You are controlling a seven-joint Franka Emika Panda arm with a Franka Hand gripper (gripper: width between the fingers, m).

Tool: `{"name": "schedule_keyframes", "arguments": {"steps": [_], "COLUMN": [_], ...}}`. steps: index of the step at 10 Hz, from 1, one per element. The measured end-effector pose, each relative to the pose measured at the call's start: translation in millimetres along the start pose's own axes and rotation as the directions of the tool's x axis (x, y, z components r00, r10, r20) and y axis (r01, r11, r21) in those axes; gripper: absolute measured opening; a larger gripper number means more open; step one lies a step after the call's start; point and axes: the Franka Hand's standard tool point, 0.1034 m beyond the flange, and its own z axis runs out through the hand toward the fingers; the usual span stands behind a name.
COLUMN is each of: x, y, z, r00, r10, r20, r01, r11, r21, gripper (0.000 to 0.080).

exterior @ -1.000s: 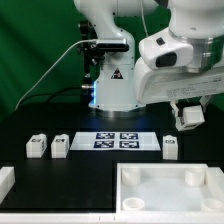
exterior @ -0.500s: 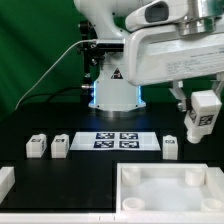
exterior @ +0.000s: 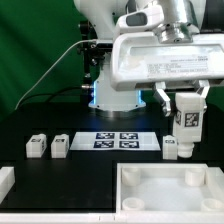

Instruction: Assemble one leg

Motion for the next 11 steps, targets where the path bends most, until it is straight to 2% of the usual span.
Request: {"name": "schedule_keyframes", "arguments": {"steps": [1,2,3,5,7,11], "x": [-2.2,9.0,12.3,11.5,-1.5,-9.2], "y": [-1.0,-7.3,-17.1,-21.6,-29.8,-29.4], "z": [13.0,21.8,35.4,54.9,65.6,69.2], "r00": [0.998,0.998,0.998,0.997,0.997,0.996], "r10": [0.006,0.009,0.007,0.012,0.010,0.009], "r20": [0.067,0.061,0.064,0.075,0.079,0.092], "r01": [-0.007,-0.011,-0.010,-0.017,-0.015,-0.015], "r11": [1.000,1.000,0.999,0.998,0.998,0.998], "r21": [0.018,0.030,0.046,0.058,0.063,0.063], "gripper": [0.0290,0.0290,0.0290,0.0290,0.0290,0.0290]}}
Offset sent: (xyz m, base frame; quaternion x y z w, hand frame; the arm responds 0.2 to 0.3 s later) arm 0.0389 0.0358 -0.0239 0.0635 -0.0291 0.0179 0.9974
